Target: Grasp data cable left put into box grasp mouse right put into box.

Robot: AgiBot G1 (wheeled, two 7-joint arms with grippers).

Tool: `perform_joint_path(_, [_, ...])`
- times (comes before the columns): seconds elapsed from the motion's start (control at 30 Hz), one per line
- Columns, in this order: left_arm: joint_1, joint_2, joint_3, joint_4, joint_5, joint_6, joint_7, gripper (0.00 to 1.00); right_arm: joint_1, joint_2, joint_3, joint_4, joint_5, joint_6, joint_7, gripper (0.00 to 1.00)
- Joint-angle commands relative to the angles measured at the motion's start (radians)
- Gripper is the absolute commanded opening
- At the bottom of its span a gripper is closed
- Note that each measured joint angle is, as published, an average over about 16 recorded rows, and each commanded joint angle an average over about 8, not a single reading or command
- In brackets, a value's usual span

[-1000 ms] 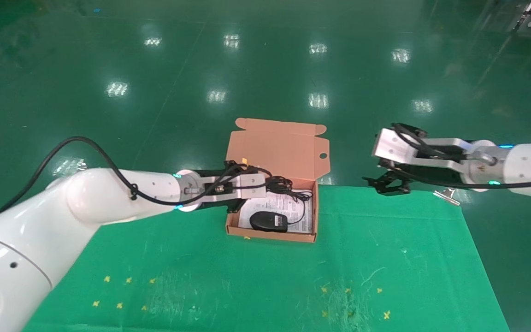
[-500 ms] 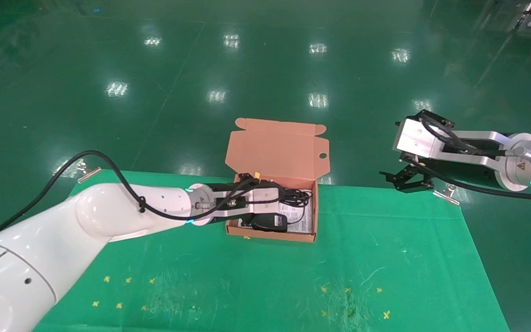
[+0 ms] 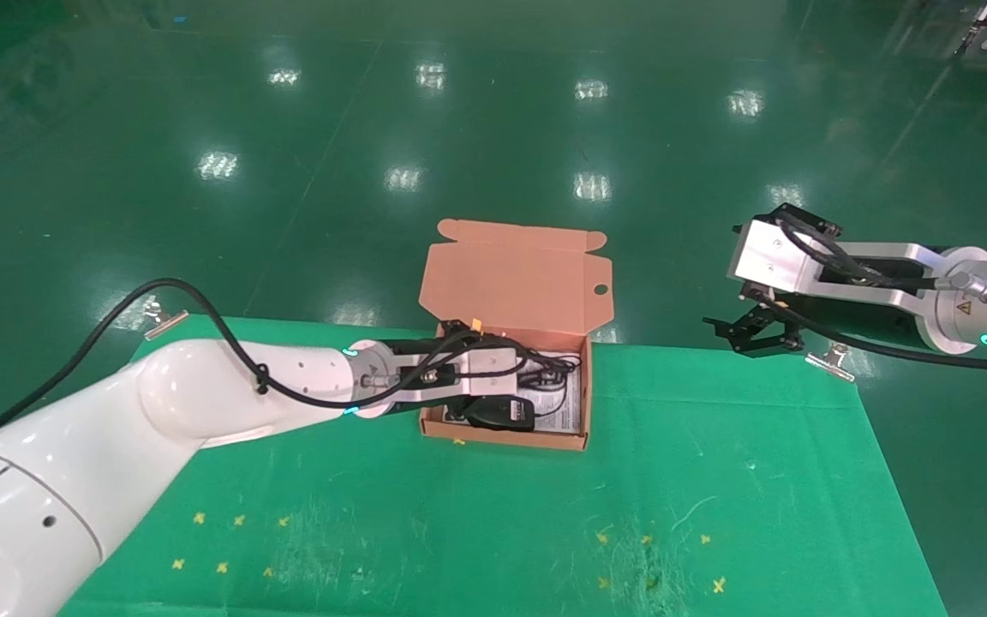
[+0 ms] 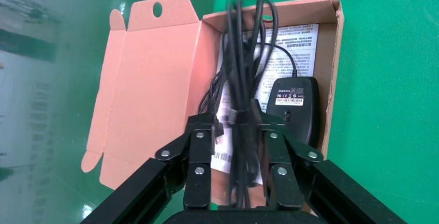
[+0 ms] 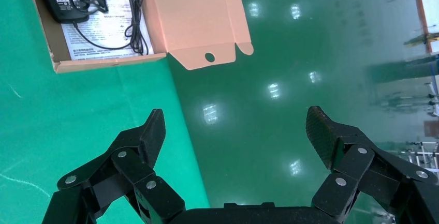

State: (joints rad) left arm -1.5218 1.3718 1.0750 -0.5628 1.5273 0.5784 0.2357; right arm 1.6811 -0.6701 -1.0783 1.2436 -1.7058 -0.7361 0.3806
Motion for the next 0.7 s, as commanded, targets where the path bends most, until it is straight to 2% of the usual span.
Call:
perform_joint_path(0.03, [0.0, 0.0, -0.002, -0.001, 0.003, 0.001, -0.001, 1.0, 0.0, -0.002, 0.0, -0.003, 0.001, 0.0, -0.001, 1.0])
perform_joint_path(0.33, [-0.013, -0.029, -0.009, -0.041, 0.0, 0.003, -0.005, 1.0, 0.014, -0.001, 0.008, -0.007, -0.005, 0.009, -0.008, 1.0])
perform_joint_path(0.7, [-0.107, -0.067, -0.009, -0.096, 0.024, -0.003, -0.044, 1.0, 0.083, 0.052, 0.032, 0.066, -0.052, 0.014, -0.064, 1.0])
